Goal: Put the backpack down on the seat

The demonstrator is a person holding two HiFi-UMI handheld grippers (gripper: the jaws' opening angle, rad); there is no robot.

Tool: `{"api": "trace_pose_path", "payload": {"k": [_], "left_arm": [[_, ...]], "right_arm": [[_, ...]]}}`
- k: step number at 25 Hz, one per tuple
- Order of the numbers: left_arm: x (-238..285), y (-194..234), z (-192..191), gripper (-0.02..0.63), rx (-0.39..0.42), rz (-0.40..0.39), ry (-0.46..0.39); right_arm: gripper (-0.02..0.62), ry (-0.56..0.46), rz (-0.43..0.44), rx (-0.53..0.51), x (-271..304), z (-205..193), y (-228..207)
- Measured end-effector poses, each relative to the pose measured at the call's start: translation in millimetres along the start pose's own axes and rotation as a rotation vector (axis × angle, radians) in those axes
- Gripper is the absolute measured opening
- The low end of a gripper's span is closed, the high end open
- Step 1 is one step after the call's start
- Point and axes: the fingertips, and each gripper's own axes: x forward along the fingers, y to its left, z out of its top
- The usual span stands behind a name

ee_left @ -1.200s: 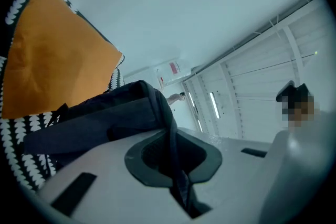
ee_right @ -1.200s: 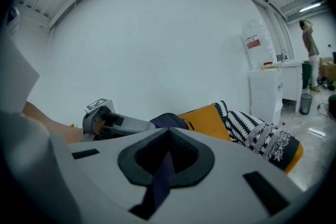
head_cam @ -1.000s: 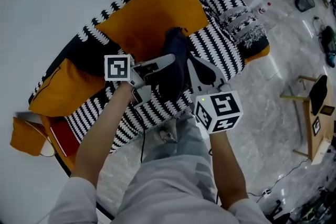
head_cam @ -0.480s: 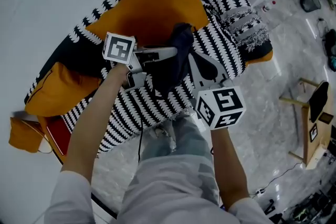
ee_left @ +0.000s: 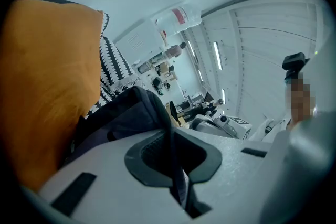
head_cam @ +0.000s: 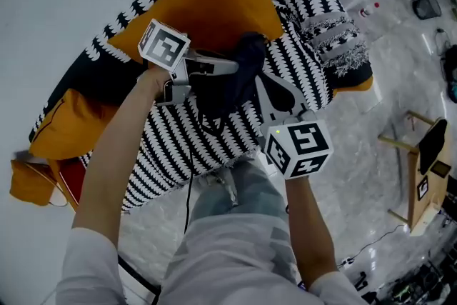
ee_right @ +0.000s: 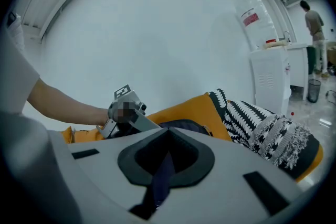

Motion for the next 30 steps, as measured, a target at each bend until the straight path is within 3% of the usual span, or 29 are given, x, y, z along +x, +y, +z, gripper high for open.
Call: {"api": "trace_pose_path", "payload": {"k": [6,13,19,30], "left_arm": [[-8,19,23,0.012,0.019,0.044,0.036],[-24,55,47,0.013,0.045,0.167,-0.027],[-42,79,60,0.014,0.113,0.361,-0.073],[-89,127,58,0.032,0.155,0.7,-0.188]], "right_arm": [[0.002,0.03,0.018,0.0,10,-4,-3],[0.002,0.058,0.035,0.002,28,-10,-10],[0.002,0.073,0.054,0.0,42,-6,-10],[0.002,0.076,0.097,-0.015,70,2,-3]]}}
